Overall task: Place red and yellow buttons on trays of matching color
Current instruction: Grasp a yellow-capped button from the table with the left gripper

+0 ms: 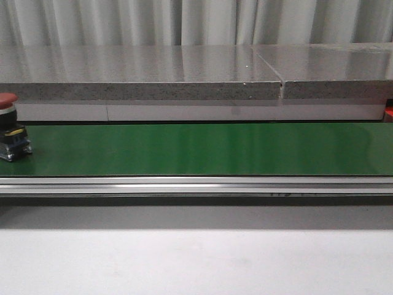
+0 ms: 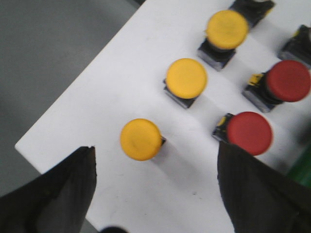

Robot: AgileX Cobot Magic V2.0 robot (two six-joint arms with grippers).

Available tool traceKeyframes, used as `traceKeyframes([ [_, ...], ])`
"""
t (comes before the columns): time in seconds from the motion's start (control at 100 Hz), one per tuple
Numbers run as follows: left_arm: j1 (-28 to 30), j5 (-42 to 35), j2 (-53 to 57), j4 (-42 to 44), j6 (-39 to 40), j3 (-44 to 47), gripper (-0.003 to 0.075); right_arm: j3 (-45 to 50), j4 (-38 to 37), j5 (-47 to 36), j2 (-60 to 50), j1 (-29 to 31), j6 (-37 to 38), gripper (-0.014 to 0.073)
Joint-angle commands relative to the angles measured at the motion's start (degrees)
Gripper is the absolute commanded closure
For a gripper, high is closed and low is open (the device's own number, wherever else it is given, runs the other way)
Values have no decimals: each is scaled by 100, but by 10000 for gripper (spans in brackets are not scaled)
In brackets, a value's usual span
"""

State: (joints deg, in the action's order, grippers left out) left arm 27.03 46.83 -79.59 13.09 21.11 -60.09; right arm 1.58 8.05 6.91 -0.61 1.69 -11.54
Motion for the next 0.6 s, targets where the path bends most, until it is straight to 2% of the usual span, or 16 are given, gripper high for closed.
traceKeyframes([
  [0.0, 257, -515, 202, 49, 106, 124, 218, -83, -52, -441, -103, -13, -11, 661],
  [0.19, 398, -987, 113, 49, 117, 585, 218, -83, -52, -441, -103, -13, -11, 661],
  [0.59, 398, -1502, -550, 49, 209, 620, 218, -83, -52, -441, -103, -13, -11, 661],
])
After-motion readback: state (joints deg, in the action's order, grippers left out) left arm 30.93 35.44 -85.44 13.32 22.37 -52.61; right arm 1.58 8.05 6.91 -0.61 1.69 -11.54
